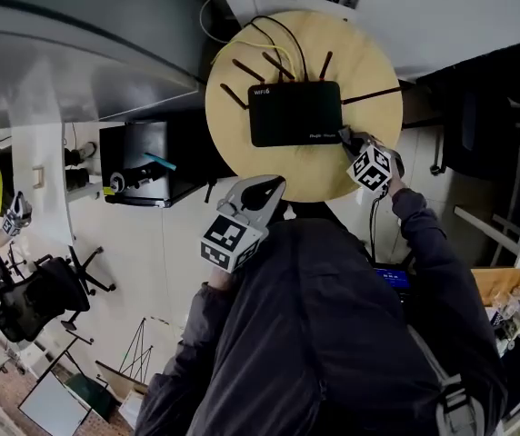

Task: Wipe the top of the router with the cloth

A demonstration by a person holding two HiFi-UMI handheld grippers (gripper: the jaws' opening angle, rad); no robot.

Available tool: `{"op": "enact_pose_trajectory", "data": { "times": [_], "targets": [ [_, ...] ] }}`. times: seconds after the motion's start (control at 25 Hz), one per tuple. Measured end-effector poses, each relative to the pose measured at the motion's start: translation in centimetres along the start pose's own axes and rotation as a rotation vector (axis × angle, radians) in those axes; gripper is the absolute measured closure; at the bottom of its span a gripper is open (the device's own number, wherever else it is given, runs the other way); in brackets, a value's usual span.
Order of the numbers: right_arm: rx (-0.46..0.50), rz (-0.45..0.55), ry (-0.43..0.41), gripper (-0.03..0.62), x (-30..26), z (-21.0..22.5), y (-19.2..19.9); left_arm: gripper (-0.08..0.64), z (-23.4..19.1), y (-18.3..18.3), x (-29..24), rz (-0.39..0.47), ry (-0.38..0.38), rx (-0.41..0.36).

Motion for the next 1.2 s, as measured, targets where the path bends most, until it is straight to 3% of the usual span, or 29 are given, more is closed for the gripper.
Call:
{"op": "enact_pose_trajectory", "data": {
  "times": [0.4,0.56,0.8,1.2],
  "targets": [
    [-0.814,0.072,0.048,0.560,0.2,-0.4,0.7,0.560,-0.8,-0.3,0.3,-0.026,0.080,-0.054],
    [-1.040,0.085,0.106,0.560,0.5,-0.9,0.8,0.560,-2.1,-0.4,2.1,-0.024,0.097,-0.068],
    [-1.176,0.056,0.186,0.560,-0.6,-2.6,-0.5,0.560,-4.7,0.6,5.8,-0.010,0.094,-0.057],
    [-1.096,0.046,0.117,0.560,-4.1,-6.9,-8.7,0.560,-7.8,2.2,10.1,0.006,0.100,-0.054]
  ]
}}
Point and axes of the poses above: the fingertips, and each gripper's own axes: x backward along the fingers, z to its right, y out of its underside, the point moved 2 cm from there along x, backward along the fingers, and after that the axes turned 4 degrees about y, right-handed, at the moved point
